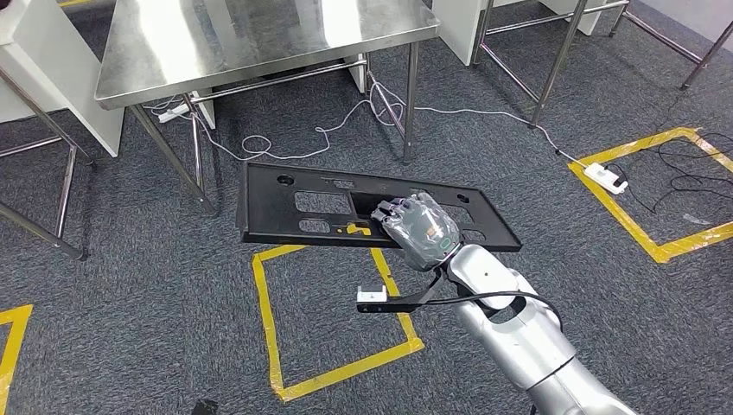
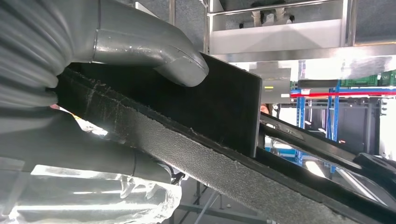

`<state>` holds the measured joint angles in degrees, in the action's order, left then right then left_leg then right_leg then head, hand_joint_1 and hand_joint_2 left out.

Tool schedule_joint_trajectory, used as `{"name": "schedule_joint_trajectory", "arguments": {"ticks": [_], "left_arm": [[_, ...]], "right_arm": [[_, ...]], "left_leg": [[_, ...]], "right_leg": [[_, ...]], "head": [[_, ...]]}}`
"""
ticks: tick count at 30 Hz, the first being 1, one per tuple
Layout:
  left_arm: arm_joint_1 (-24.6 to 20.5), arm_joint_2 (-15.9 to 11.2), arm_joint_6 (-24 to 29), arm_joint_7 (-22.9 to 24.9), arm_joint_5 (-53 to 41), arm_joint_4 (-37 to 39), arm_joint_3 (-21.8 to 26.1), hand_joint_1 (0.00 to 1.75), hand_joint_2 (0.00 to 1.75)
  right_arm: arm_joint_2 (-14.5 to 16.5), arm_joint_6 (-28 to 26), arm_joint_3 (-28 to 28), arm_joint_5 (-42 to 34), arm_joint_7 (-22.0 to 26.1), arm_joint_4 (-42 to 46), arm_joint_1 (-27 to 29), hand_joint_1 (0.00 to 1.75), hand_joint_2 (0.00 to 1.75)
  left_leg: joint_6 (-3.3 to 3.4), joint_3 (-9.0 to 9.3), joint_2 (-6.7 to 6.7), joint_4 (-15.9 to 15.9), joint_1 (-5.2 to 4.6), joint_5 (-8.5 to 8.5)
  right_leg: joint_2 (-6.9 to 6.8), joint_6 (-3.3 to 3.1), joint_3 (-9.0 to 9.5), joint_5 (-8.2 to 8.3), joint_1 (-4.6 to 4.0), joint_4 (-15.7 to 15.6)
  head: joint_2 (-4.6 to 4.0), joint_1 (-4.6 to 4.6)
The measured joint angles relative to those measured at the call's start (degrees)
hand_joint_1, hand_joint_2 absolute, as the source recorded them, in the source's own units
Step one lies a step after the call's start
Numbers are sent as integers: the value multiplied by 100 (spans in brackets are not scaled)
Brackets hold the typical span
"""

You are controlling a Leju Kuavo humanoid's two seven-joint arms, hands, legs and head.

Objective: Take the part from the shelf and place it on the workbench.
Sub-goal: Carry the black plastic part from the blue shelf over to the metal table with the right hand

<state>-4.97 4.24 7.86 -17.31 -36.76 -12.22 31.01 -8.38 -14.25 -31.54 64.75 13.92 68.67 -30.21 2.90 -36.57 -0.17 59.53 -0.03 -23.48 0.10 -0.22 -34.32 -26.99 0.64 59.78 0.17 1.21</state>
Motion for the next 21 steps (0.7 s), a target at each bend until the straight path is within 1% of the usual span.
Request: {"name": "schedule_joint_trajectory", "arguments": {"ticks": [6,14,21], "left_arm": [[0,3,1,0,-1,0,9,0,175],[0,6,1,-22,-6,0,15,0,175],[1,9,6,-52,-11,0,26,0,175]], "right_arm": [[9,2,0,8,1,0,-3,175,175],[10,18,0,13,1,0,-5,175,175],[8,36,0,13,1,0,-1,175,175]], "left_leg": [[-9,30,-9,-47,-5,-5],[-42,37,-10,-59,-29,-24],[-52,39,-13,-63,-39,-30]], "right_leg": [[-16,0,56,0,-9,-77],[-24,1,83,0,-7,-120],[-31,4,109,1,-3,-159]], "head": [[0,-3],[0,-3],[0,-3]]}}
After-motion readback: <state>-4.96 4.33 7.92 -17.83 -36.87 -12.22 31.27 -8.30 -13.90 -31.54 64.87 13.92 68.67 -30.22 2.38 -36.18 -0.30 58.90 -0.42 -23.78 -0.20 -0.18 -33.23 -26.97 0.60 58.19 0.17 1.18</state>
